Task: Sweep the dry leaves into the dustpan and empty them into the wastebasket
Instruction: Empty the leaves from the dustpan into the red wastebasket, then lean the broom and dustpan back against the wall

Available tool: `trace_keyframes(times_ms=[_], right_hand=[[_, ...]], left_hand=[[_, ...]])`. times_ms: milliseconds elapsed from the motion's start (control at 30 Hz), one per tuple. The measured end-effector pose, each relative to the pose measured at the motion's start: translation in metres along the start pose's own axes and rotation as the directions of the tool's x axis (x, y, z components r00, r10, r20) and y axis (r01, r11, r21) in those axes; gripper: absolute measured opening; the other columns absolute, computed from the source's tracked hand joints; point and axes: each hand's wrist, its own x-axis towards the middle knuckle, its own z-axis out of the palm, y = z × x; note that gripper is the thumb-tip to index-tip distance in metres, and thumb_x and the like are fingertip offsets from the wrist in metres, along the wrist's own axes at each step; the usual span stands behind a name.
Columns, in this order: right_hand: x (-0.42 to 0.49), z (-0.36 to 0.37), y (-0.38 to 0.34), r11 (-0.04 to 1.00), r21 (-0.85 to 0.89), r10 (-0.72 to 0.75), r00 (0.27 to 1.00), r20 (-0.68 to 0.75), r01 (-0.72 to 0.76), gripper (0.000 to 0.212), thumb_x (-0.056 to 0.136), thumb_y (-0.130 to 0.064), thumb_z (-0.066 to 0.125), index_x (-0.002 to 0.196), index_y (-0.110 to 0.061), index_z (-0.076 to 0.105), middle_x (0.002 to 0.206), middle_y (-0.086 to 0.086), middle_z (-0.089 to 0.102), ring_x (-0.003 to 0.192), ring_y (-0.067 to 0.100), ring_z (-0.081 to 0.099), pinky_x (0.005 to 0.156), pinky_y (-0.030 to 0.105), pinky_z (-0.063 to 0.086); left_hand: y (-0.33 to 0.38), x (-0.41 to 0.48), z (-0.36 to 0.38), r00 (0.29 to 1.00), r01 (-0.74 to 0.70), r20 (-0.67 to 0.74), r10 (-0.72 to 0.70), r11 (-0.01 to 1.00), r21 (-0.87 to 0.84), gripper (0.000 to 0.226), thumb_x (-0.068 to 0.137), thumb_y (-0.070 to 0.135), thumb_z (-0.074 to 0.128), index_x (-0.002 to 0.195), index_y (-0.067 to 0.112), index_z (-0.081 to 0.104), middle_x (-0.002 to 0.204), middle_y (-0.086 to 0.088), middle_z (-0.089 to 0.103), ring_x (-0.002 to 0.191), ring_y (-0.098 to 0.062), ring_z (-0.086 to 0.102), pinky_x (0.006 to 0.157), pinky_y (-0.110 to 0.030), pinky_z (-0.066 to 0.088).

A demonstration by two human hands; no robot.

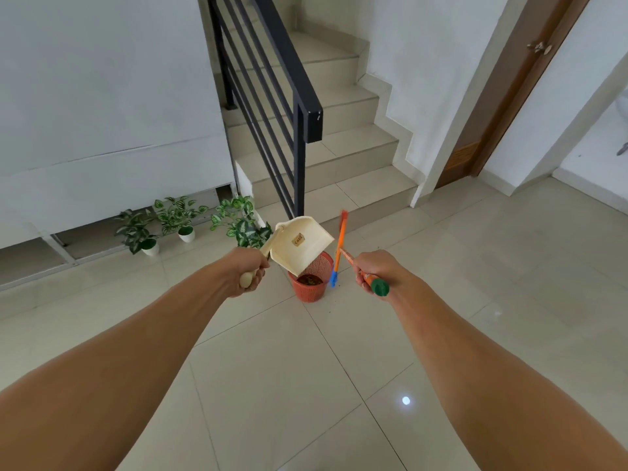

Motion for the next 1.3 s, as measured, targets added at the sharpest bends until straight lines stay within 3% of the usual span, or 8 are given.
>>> trace_keyframes(times_ms=[200,400,667,833,1100,1300], right_hand=[[-0.037,0.082,-0.012,1.0,-0.016,-0.022,0.999,0.04,0.023,0.023,0.082,0.011,0.04,0.074,-0.003,0.057,0.066,0.01,0.055,0.048,0.013,0.05,0.033,0.015,0.037],[-0.073,0.198,0.0,0.995,-0.104,0.012,0.997,0.08,-0.004,0.039,0.077,0.002,0.042,0.109,-0.004,0.064,0.084,0.014,0.061,0.047,0.014,0.052,0.036,0.019,0.04],[-0.123,0.374,0.03,0.972,-0.23,0.095,0.967,0.238,-0.039,0.017,0.084,0.007,0.039,0.085,-0.004,0.053,0.072,0.012,0.052,0.042,0.011,0.048,0.033,0.014,0.035],[-0.139,0.473,0.029,0.945,-0.325,0.158,0.916,0.368,-0.032,0.019,0.083,0.007,0.039,0.076,-0.004,0.053,0.063,0.012,0.05,0.042,0.012,0.044,0.032,0.013,0.032],[-0.121,0.652,-0.006,0.862,-0.505,0.274,0.794,0.543,0.047,0.014,0.085,0.003,0.042,0.084,0.0,0.055,0.06,0.006,0.053,0.043,0.008,0.045,0.036,0.017,0.036],[-0.102,0.806,-0.058,0.77,-0.626,0.352,0.734,0.582,0.127,0.016,0.086,0.0,0.042,0.088,0.0,0.058,0.047,0.003,0.05,0.037,0.007,0.044,0.033,0.016,0.037]], left_hand=[[-0.037,-0.021,-0.08,0.998,0.056,-0.019,-0.058,0.992,-0.11,0.004,0.095,0.003,0.049,0.092,0.002,0.052,0.063,-0.005,0.048,0.03,-0.005,0.04,0.031,-0.012,0.036],[-0.1,-0.044,-0.192,0.993,0.084,-0.073,-0.096,0.985,-0.149,0.005,0.094,0.003,0.049,0.092,0.002,0.053,0.063,-0.005,0.05,0.034,-0.006,0.041,0.032,-0.013,0.037],[-0.189,-0.061,-0.347,0.965,0.161,-0.163,-0.203,0.957,-0.242,0.006,0.095,0.002,0.048,0.092,0.0,0.052,0.06,-0.005,0.048,0.03,-0.006,0.039,0.031,-0.012,0.036],[-0.236,-0.054,-0.435,0.921,0.209,-0.239,-0.309,0.907,-0.366,0.003,0.094,0.002,0.048,0.094,0.0,0.052,0.061,-0.006,0.048,0.027,-0.007,0.04,0.03,-0.012,0.037],[-0.284,-0.025,-0.587,0.822,0.213,-0.324,-0.468,0.78,-0.588,0.018,0.093,0.002,0.05,0.11,0.002,0.053,0.065,-0.007,0.049,0.034,-0.007,0.043,0.032,-0.013,0.04],[-0.289,-0.016,-0.704,0.74,0.164,-0.366,-0.564,0.679,-0.716,0.02,0.094,0.003,0.051,0.114,0.0,0.053,0.065,-0.007,0.05,0.04,-0.008,0.044,0.032,-0.013,0.041]])
